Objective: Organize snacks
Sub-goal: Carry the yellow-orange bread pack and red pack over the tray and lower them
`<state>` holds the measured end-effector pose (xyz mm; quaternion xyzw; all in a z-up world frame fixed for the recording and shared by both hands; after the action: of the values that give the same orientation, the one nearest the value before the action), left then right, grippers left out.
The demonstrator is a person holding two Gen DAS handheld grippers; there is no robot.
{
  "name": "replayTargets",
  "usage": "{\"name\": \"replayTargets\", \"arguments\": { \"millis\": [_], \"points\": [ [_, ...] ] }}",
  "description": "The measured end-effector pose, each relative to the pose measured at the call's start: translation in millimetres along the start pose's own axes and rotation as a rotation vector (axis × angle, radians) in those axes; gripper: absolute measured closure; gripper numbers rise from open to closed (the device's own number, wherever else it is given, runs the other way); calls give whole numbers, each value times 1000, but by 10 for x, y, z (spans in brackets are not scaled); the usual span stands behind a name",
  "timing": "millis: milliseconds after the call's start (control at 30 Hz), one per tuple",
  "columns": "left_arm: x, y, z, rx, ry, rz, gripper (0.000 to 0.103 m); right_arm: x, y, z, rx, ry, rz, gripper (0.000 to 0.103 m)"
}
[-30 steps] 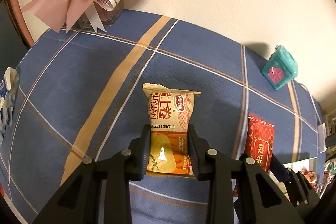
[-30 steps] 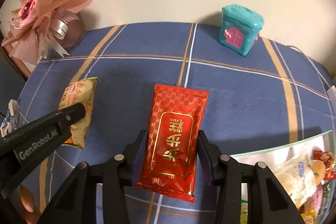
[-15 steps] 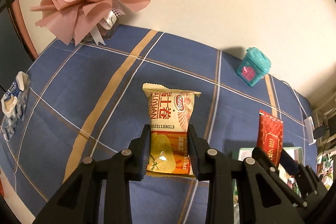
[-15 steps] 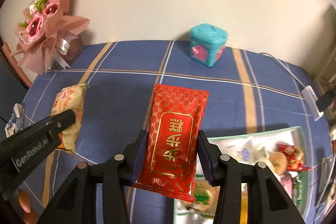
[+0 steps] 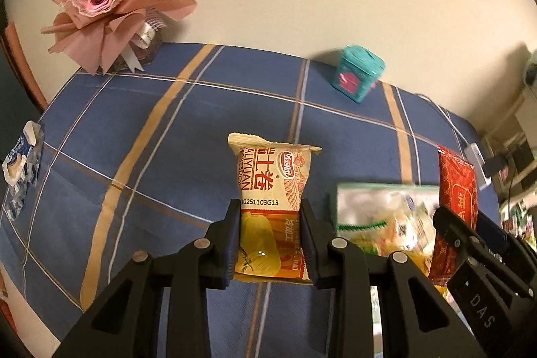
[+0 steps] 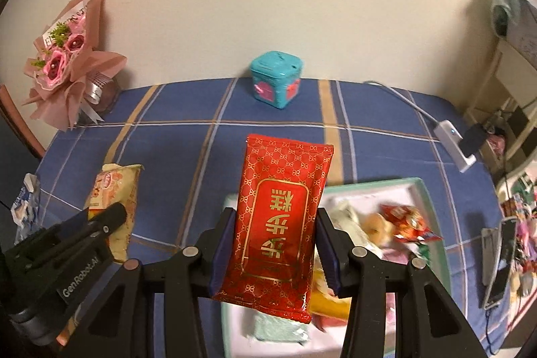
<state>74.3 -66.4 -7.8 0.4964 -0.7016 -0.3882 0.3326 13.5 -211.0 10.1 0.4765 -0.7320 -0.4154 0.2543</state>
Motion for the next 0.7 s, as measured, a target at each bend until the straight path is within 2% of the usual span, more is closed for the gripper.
{"name": "replayTargets", "arguments": {
  "millis": [467, 700],
  "points": [
    [578, -36, 406, -74, -103, 85, 69, 545, 95, 246, -26, -82, 23, 54],
    [826, -47, 511, -82, -154, 85, 69, 752, 110, 319, -36, -117, 34, 54]
  ]
}}
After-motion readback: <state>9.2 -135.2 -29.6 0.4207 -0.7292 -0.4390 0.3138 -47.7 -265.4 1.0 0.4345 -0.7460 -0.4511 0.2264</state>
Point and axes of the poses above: each gripper's, at about its wrist camera, not at the fingertips, and y roughly against the way its jaws point, x to its right, z to its underside, the point moved 4 cm from there along -y, roughly the way its jaws point, and after that the axes turned 3 degrees about -x, right-handed, at the moved point
